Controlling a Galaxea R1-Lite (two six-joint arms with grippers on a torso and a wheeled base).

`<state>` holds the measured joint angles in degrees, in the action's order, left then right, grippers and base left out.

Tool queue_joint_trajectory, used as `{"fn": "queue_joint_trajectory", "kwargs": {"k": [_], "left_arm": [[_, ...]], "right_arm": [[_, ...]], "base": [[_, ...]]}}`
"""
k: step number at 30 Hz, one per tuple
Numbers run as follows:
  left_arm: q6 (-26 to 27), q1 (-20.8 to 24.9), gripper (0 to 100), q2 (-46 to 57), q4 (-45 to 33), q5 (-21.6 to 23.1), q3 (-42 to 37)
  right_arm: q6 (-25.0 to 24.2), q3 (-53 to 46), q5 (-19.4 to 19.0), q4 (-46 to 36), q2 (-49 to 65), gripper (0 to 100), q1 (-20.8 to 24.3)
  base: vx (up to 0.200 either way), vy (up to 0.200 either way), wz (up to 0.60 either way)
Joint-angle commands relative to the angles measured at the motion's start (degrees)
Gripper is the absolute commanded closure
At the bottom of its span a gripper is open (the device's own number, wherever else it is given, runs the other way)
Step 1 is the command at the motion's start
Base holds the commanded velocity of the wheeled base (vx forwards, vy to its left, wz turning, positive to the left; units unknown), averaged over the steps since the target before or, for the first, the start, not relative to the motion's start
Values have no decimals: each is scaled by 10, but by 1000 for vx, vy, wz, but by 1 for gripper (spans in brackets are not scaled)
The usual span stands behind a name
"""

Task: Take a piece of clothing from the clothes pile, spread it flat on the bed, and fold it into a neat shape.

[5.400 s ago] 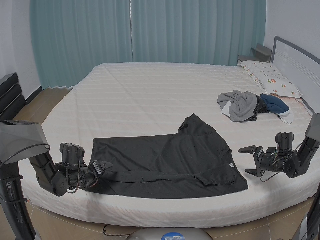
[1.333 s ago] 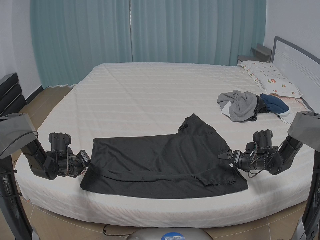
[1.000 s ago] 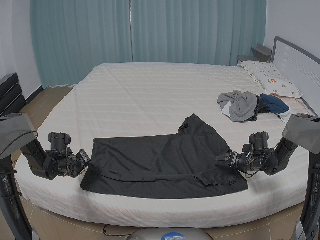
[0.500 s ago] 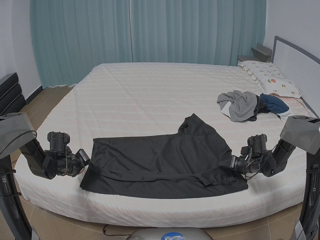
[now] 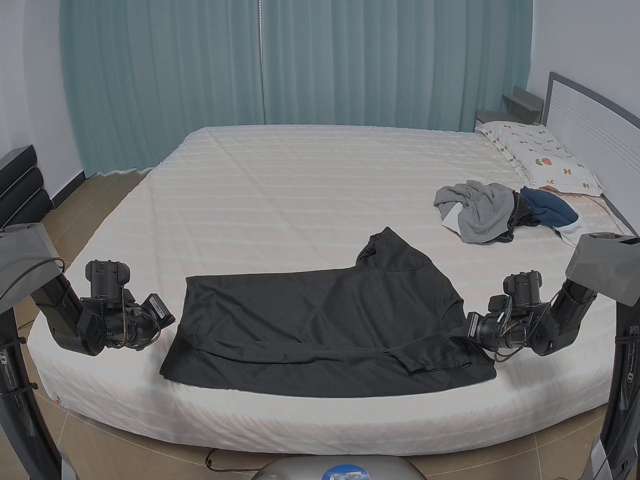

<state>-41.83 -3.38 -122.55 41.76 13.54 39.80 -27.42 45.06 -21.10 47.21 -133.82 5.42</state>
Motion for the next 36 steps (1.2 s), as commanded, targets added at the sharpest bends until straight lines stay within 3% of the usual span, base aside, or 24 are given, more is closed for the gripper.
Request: {"fn": "queue_joint_trajectory", "kwargs": {"k": [1,4,5,10,27,28,36], "left_arm": [[22,-1,0,-3,-5,5,-4],[32,-1,0,-5,-4,9,-4],[37,-1,0,-21,-1,33,2],[37,2,0,-25,-1,68,19],[40,13,0,-71,48,61,24],[41,13,100,-72,48,61,24],[58,11,100,-76,48,43,13]], "right_arm": [[-1,-13,-2,15,0,100,0],[-8,-14,-2,18,0,100,0],[-26,-15,-3,27,0,100,1],[-37,-16,-2,47,-4,100,1],[-37,-16,-2,47,-4,100,2],[-37,-16,-2,47,-4,100,2],[-37,-16,-2,47,-1,100,0]], "base": [[0,0,0],[0,0,0],[0,0,0],[0,0,0],[0,0,0],[0,0,0],[0,0,0]]}}
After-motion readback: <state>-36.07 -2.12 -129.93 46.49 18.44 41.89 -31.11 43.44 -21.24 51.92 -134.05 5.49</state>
